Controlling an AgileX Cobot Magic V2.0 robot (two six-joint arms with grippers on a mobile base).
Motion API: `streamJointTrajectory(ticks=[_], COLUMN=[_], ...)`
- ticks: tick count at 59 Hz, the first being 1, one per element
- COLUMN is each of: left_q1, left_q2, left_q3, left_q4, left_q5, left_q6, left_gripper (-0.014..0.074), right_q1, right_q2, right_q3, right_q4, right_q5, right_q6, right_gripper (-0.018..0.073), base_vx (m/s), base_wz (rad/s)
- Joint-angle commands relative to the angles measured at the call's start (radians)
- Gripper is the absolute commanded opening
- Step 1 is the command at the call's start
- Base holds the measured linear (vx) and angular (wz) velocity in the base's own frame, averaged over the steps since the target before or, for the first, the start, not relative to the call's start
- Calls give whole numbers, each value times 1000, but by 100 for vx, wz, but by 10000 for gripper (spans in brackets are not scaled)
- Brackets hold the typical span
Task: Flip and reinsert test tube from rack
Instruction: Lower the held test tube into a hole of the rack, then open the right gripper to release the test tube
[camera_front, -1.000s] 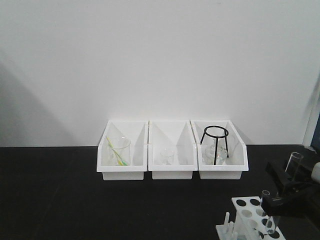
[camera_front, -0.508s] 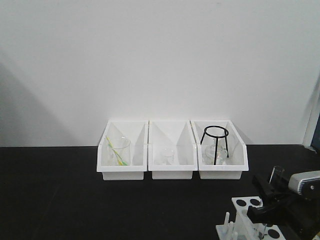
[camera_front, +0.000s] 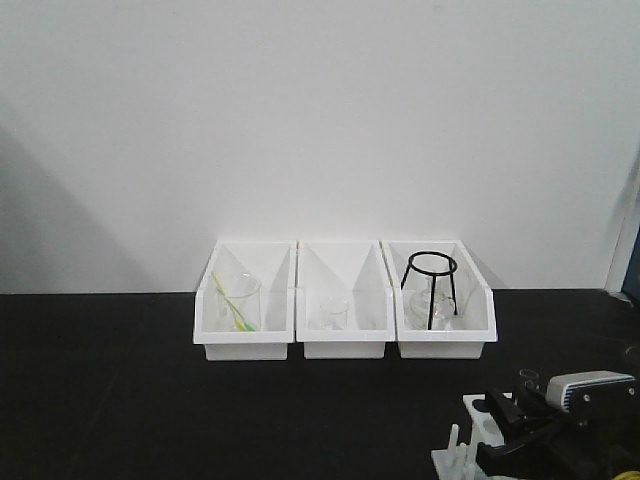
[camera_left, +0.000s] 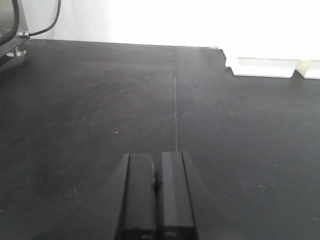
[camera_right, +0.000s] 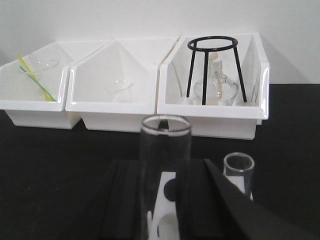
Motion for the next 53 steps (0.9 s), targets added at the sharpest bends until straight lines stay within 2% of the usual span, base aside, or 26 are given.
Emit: streamJointTrajectory(ticks=[1, 12, 21, 27, 42, 53], left_q1=[-7, -7, -7, -7, -7, -7], left_q2=[-11, -11, -11, -11, -11, -11], left_q3=[0, 0, 0, 0, 0, 0], left_q4=[-4, -4, -4, -4, -4, -4], left_q5=[-87, -87, -87, -87, -87, -87], left_q6=[0, 0, 0, 0, 0, 0], left_gripper=[-6, -6, -6, -6, -6, -6], right_q1=[-3, -3, -3, -3, -3, -3], right_q2=[-15, -1, -2, -16, -224, -541], right_q3=[-24, -24, -24, -24, -24, -24], right_q4=[-27, -88, -87, -87, -90, -94], right_q5=[-88, -84, -98, -98, -43, 204], right_q6=[11, 24, 24, 24, 20, 58], right_gripper=[114, 300, 460, 528, 550, 550], base_vx=[0, 0, 0, 0, 0, 0], base_wz=[0, 0, 0, 0, 0, 0])
